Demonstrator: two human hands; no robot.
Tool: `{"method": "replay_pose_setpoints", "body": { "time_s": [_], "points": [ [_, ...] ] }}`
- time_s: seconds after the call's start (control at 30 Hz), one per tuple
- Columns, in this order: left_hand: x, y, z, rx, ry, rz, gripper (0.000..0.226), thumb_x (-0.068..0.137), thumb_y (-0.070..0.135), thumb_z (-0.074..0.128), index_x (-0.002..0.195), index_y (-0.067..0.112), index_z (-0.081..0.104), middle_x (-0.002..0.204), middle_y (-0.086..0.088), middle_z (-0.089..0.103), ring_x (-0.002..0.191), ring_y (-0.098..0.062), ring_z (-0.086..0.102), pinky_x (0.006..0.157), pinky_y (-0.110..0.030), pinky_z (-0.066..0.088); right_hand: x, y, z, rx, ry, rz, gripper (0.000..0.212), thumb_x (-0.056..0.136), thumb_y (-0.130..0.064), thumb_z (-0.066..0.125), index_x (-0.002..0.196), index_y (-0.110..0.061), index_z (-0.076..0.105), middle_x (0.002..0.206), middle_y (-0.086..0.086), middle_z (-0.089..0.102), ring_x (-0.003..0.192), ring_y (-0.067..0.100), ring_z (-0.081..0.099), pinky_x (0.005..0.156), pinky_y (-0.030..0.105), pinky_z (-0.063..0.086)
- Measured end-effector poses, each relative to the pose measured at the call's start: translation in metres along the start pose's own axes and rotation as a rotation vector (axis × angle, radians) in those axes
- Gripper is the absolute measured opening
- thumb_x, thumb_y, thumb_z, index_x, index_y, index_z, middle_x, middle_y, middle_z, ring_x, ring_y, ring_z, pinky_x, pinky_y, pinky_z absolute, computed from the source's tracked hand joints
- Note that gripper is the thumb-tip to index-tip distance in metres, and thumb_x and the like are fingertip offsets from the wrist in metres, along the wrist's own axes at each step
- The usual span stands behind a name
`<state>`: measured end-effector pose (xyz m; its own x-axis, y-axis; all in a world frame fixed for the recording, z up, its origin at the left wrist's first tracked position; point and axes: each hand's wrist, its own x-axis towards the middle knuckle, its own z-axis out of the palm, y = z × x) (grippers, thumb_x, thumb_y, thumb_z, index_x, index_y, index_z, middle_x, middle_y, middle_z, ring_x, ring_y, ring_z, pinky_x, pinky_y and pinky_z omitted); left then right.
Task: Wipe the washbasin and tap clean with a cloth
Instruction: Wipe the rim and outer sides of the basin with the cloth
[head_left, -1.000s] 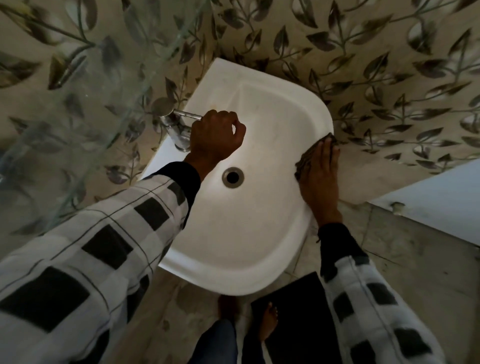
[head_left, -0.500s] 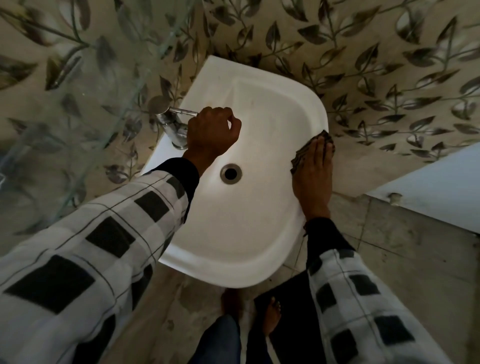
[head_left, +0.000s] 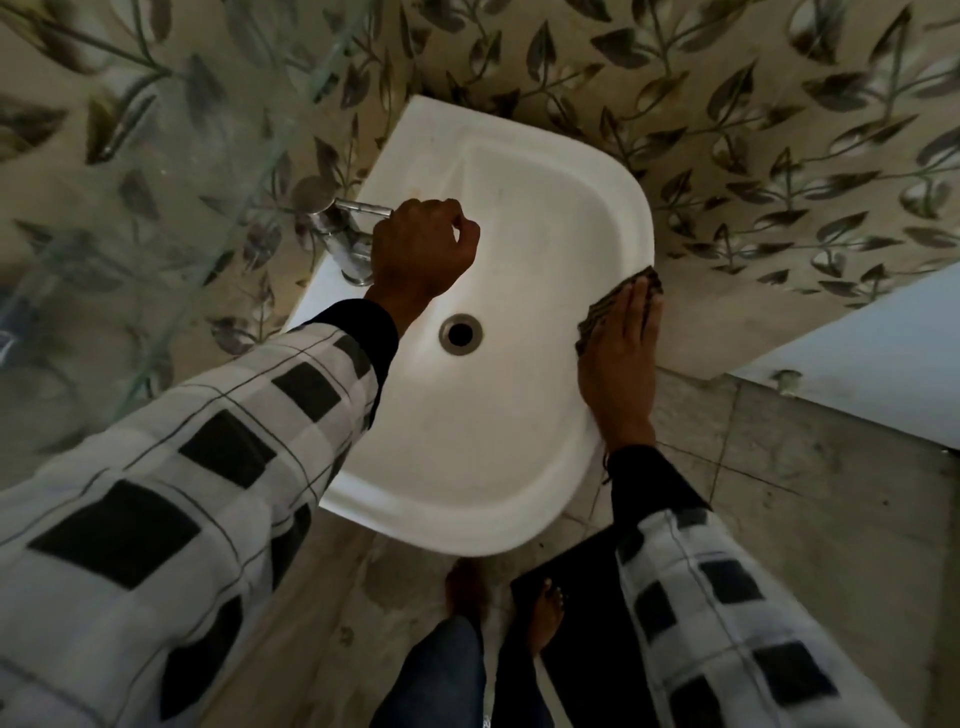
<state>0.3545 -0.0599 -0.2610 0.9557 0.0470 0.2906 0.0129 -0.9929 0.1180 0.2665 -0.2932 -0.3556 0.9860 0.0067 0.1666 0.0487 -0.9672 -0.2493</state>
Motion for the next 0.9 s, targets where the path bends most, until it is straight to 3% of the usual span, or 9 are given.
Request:
{"method": "replay_pose_setpoints", "body": {
  "time_s": [0.1, 0.17, 0.33, 0.73, 0.83, 0.9],
  "points": [
    [-0.002, 0.000, -0.001, -0.005, -0.005, -0.021, 0.032, 0.092, 0.034, 0.047, 0.096, 0.014, 0.071, 0.085, -0.010, 0.071, 0.086, -0.034, 0.065, 0.067, -0.033, 0.035, -0.026, -0.010, 0.009, 0.050, 0.002, 0.108, 0.072, 0.092, -0.009, 0.053, 0.154, 0.009, 0.020, 0.162, 0.024, 0.022, 0.152, 0.039, 0.015, 0.126, 0.044, 0.009],
    [-0.002, 0.001, -0.003, -0.021, -0.019, -0.031, 0.031, 0.092, 0.034, 0.048, 0.095, 0.015, 0.072, 0.085, -0.011, 0.070, 0.086, -0.034, 0.065, 0.068, -0.034, 0.037, -0.032, -0.010, 0.010, 0.054, -0.011, 0.115, 0.074, 0.091, -0.010, 0.054, 0.155, 0.005, 0.020, 0.163, 0.020, 0.022, 0.153, 0.035, 0.015, 0.125, 0.041, 0.008],
    [0.000, 0.002, -0.006, -0.049, -0.028, -0.054, 0.027, 0.091, 0.033, 0.051, 0.091, 0.015, 0.071, 0.083, -0.009, 0.070, 0.083, -0.034, 0.065, 0.066, -0.033, 0.039, 0.033, 0.008, 0.005, 0.021, -0.042, 0.051, 0.072, 0.094, -0.016, 0.057, 0.154, 0.006, 0.024, 0.160, 0.024, 0.026, 0.151, 0.038, 0.022, 0.122, 0.049, 0.023],
    [0.003, 0.000, -0.001, -0.036, -0.045, -0.077, 0.030, 0.091, 0.034, 0.046, 0.082, 0.016, 0.069, 0.073, -0.008, 0.068, 0.076, -0.033, 0.064, 0.064, -0.034, 0.044, 0.084, 0.024, 0.003, 0.039, -0.093, -0.043, 0.069, 0.094, -0.018, 0.049, 0.155, 0.003, 0.025, 0.161, 0.022, 0.027, 0.150, 0.035, 0.026, 0.117, 0.055, 0.030],
    [0.003, 0.001, -0.001, -0.023, -0.052, -0.085, 0.031, 0.091, 0.035, 0.046, 0.084, 0.017, 0.070, 0.073, -0.007, 0.068, 0.077, -0.033, 0.064, 0.063, -0.033, 0.041, 0.083, 0.028, 0.003, 0.061, -0.100, -0.069, 0.068, 0.094, -0.026, 0.024, 0.156, 0.001, 0.022, 0.163, 0.020, 0.023, 0.152, 0.033, 0.021, 0.120, 0.054, 0.025],
    [0.002, 0.001, -0.001, -0.025, -0.069, -0.093, 0.030, 0.092, 0.036, 0.047, 0.085, 0.018, 0.070, 0.076, -0.007, 0.069, 0.079, -0.033, 0.065, 0.065, -0.033, 0.042, 0.077, 0.032, 0.004, 0.057, -0.100, -0.110, 0.072, 0.090, -0.028, 0.017, 0.155, 0.002, 0.023, 0.162, 0.020, 0.024, 0.151, 0.034, 0.021, 0.120, 0.053, 0.024]
  ]
}}
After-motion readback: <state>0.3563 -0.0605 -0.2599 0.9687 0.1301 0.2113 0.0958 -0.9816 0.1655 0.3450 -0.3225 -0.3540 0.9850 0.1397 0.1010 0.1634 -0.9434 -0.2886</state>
